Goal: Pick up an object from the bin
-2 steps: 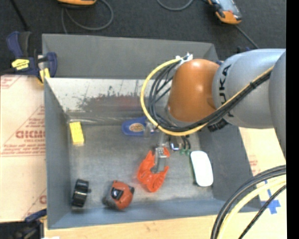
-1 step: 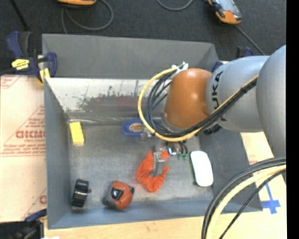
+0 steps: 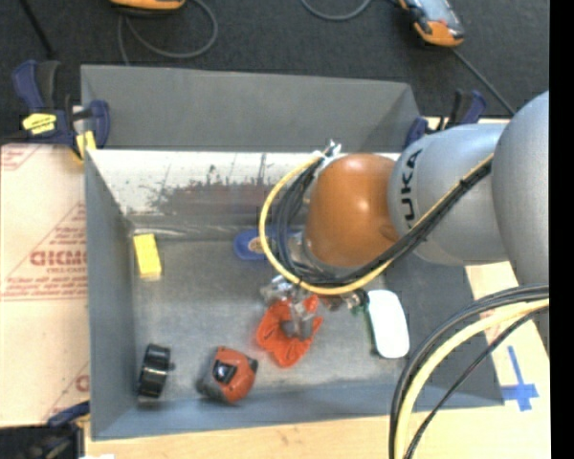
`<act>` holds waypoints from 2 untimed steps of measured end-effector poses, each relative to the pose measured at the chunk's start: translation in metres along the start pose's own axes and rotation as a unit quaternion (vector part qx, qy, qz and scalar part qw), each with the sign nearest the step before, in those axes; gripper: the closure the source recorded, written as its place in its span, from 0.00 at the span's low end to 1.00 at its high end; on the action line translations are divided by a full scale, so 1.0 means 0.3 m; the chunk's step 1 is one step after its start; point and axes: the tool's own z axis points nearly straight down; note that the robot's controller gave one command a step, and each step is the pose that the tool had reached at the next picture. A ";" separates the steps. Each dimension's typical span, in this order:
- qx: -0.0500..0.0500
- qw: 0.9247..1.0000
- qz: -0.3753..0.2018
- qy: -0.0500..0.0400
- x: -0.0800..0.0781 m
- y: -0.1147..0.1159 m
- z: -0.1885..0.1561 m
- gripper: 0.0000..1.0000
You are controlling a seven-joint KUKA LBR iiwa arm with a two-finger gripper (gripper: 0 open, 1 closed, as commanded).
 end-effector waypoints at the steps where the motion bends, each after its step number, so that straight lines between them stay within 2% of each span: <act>1: 0.000 1.000 0.000 0.000 0.000 0.001 0.000 1.00; 2: 0.000 1.000 0.012 -0.001 0.064 0.012 -0.356 1.00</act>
Offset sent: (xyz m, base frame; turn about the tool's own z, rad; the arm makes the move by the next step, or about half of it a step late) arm -0.0197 -0.0050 0.1063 0.0193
